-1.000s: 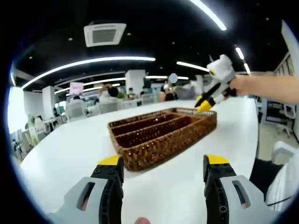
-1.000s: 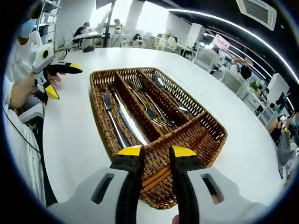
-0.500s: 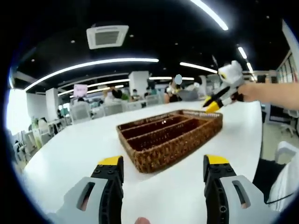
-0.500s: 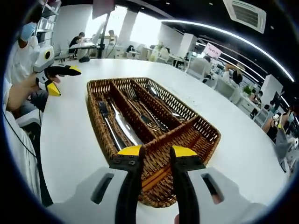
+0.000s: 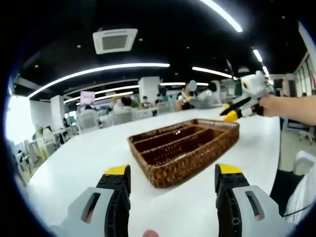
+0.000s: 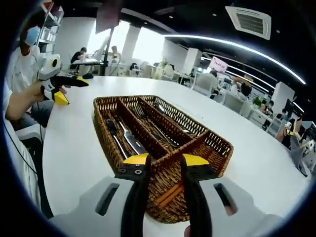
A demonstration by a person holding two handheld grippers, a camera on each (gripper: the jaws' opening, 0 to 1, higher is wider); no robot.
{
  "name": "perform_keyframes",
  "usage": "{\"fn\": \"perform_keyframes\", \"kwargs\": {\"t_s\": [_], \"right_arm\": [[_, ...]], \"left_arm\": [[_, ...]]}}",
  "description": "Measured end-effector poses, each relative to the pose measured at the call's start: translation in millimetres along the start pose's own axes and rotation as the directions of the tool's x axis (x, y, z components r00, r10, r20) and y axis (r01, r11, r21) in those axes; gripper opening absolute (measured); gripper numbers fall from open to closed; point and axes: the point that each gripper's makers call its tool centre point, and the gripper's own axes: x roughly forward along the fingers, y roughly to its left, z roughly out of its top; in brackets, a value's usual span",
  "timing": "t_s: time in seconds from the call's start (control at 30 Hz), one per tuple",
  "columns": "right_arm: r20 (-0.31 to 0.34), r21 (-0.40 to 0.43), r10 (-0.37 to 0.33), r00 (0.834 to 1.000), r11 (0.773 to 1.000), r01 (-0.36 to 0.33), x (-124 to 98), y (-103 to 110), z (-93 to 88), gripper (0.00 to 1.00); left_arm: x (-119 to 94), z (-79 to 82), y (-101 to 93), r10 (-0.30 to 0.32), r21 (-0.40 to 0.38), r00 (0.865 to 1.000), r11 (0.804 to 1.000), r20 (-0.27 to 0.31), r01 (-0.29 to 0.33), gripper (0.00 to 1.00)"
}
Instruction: Arrange the knives, forks, and spoons in their matching storage slots by inserting each utensil handle-first until every utensil is classified and aligned in the correct compartment
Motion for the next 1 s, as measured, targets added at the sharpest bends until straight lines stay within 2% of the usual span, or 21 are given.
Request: {"fn": "perform_keyframes", "kwargs": {"t_s": [0.17, 0.27, 0.33, 0.4, 0.5, 0.77, 1.0], "right_arm": [[0.019, 0.011, -0.011, 1.0, 1.0, 0.011, -3, 1, -0.3, 0.26], [0.056, 0.025, -0.014, 0.998, 1.0, 0.013, -6, 2, 4.1, 0.28], [0.115, 0.074, -0.016, 0.993, 0.997, 0.007, -7, 3, 11.3, 0.28], [0.112, 0.072, -0.026, 0.993, 0.997, 0.018, -9, 2, 9.4, 0.29], [0.149, 0.1, -0.03, 0.988, 0.995, 0.015, -11, 3, 13.1, 0.31], [0.188, 0.128, -0.049, 0.981, 0.991, 0.024, -18, 12, 15.4, 0.37], [0.217, 0.142, -0.057, 0.975, 0.99, 0.026, -24, 23, 19.7, 0.48]], "left_arm": [[1, 3.1, -0.3, 0.001, 0.006, 1.0, 1.0, 0.005, -0.001, 0.69], [2, 3.2, -1.5, 0.001, 0.007, 1.0, 1.0, 0.004, -0.001, 0.69], [3, 2.8, -4.6, -0.004, -0.004, 1.0, 1.0, 0.01, 0.004, 0.69], [5, 0.5, -8.6, -0.007, -0.009, 1.0, 1.0, 0.008, 0.007, 0.69], [8, -1.1, -11.3, -0.01, -0.01, 1.0, 1.0, 0.006, 0.01, 0.7], [11, -1.9, -18.4, -0.018, -0.017, 1.0, 1.0, 0.0, 0.018, 0.75], [11, -6.1, -22.8, -0.027, -0.023, 1.0, 0.999, -0.004, 0.027, 0.79]]}}
